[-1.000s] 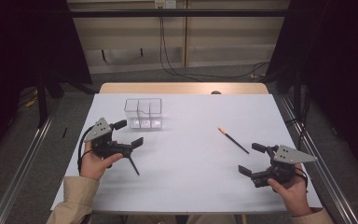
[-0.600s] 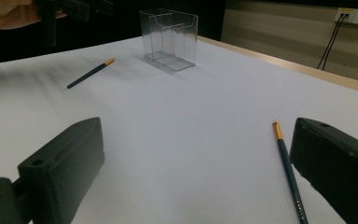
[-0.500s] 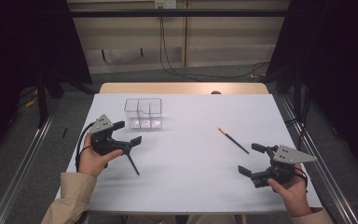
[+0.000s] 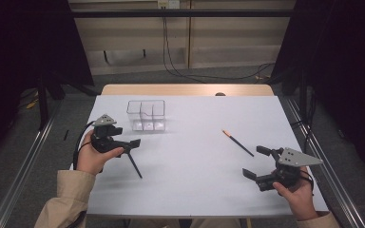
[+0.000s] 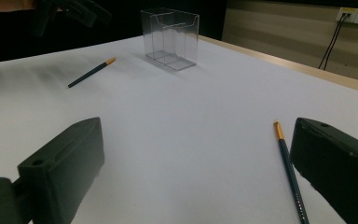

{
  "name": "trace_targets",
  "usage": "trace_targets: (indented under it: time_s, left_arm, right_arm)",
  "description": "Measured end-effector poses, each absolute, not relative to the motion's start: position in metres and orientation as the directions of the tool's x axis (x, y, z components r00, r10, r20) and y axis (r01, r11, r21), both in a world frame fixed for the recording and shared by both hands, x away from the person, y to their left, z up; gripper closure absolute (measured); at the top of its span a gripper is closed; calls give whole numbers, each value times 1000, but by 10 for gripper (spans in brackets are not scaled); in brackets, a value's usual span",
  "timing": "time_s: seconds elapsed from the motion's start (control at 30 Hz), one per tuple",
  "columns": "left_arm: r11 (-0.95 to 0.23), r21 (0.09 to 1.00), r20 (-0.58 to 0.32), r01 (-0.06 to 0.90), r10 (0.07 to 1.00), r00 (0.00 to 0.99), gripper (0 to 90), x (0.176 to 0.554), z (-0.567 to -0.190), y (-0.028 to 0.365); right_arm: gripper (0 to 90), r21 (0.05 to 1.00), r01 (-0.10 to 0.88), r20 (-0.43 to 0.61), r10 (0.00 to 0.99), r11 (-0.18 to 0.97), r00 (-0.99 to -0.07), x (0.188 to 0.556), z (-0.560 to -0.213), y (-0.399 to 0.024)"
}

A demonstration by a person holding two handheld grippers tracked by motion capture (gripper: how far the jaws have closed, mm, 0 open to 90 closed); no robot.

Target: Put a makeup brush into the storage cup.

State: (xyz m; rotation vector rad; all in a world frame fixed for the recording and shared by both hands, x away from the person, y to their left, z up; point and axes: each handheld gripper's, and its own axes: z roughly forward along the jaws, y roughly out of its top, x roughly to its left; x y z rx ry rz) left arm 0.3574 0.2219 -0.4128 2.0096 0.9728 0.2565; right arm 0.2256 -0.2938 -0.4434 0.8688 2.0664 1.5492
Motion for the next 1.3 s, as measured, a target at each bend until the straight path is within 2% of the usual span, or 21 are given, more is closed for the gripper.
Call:
trace_targets:
  time_s: [0.47,0.8,1.0,1.3]
  left_arm:
    - [-379,601,-194,704,786,588,84,365,-415,222]
    - [-384,418,-208,823,842,498,82,374,-419,221]
    - [-395,354,-182,848,860,477,84,379,-420,219]
    - [-405,280,-166,870,873,459,146,382,-428,211]
  right_arm:
    - [26,953,235,41,689,191,-724,225,-444,-293]
    - [28,953,232,40,682,193,-730,225,-444,-292]
    - [28,953,231,36,681,198,-731,225,-444,-292]
    - [29,953,229,35,680,197,-732,224,-443,-292]
